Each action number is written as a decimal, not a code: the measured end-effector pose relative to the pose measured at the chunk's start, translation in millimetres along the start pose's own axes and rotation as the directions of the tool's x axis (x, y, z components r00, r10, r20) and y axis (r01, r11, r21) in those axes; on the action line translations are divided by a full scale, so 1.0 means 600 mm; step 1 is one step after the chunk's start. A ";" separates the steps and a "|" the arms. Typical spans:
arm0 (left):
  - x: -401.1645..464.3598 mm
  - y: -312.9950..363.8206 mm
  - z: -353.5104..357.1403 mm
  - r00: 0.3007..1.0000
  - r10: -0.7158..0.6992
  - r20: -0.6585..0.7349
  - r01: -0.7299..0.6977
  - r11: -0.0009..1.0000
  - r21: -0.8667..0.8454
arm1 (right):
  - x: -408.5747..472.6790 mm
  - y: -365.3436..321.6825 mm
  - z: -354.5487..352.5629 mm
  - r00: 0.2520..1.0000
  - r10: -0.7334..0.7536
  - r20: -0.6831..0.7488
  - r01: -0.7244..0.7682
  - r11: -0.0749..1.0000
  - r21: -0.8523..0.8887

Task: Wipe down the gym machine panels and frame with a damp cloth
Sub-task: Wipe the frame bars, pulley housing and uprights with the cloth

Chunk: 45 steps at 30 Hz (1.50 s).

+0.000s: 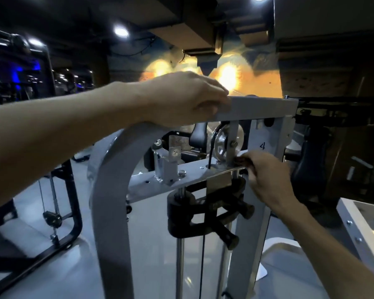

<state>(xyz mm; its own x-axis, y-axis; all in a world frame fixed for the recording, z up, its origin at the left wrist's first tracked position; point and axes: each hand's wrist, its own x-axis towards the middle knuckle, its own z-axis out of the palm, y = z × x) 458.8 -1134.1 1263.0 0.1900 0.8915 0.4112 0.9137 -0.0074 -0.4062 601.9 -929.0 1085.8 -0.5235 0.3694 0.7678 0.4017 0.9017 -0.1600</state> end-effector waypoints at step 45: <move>-0.299 0.190 0.278 0.893 -0.294 -0.340 0.225 0.948 -0.226 | -0.085 -0.157 0.026 0.968 -0.214 -0.130 0.242 0.932 0.271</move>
<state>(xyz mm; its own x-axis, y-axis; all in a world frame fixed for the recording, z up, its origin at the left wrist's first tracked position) 468.9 -1219.5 1006.6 0.0237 0.6443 0.7644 0.9900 0.0915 -0.1078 579.2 -1029.1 1051.9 -0.4953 0.1359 0.8580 0.0445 0.9904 -0.1312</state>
